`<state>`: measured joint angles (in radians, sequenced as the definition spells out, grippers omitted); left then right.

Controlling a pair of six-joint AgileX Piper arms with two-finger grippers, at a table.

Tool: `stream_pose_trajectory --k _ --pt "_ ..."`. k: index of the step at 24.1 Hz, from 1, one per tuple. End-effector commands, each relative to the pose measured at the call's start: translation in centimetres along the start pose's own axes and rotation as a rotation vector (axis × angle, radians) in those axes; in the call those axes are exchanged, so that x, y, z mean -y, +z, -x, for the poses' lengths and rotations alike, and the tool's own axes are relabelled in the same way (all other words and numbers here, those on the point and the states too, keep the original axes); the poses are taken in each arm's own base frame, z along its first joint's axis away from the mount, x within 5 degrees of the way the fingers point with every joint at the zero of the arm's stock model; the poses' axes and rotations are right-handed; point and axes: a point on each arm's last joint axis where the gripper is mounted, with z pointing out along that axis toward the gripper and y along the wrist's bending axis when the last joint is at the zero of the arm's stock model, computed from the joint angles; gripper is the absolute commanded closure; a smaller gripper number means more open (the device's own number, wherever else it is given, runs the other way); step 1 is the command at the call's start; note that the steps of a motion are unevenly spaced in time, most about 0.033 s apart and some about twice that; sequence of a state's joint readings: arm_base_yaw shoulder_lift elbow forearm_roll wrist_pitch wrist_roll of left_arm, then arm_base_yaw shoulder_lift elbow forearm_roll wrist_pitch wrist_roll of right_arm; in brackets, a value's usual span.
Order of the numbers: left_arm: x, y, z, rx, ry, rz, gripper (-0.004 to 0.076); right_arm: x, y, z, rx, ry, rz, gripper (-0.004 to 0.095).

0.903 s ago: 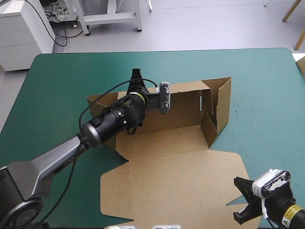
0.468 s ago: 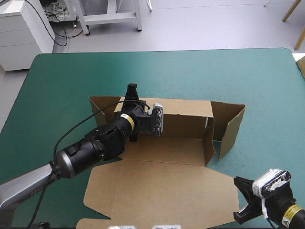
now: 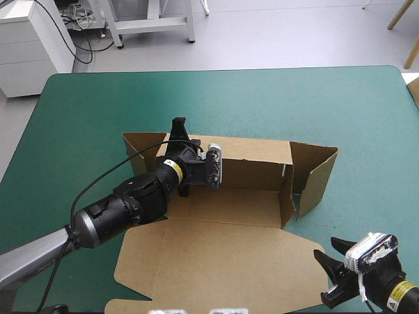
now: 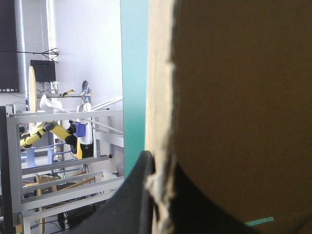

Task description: Fold the box

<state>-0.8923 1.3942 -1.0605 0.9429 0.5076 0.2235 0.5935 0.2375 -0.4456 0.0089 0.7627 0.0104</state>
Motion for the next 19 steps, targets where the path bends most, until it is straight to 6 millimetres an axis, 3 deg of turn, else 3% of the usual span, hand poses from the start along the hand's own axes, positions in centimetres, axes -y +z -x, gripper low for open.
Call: stream_pose_trajectory --k 1,11,15,19 --pt "-0.7 -1.0 0.3 0.031 -0.047 0.026 0.0731 0.0 -0.4 1.3 0.090 -0.005 -0.002 0.0388" --pt "-0.7 -1.0 0.3 0.035 -0.069 0.026 0.0731 0.6 -1.2 2.3 0.113 0.099 -0.060 0.0388" --pt "-0.7 -1.0 0.3 0.035 -0.068 0.027 0.0731 1.0 -2.5 5.4 0.126 0.143 -0.113 0.0388" --pt "-0.7 -1.0 0.3 0.035 -0.068 0.027 0.0731 1.3 -2.3 10.0 0.111 0.196 -0.154 0.0388"
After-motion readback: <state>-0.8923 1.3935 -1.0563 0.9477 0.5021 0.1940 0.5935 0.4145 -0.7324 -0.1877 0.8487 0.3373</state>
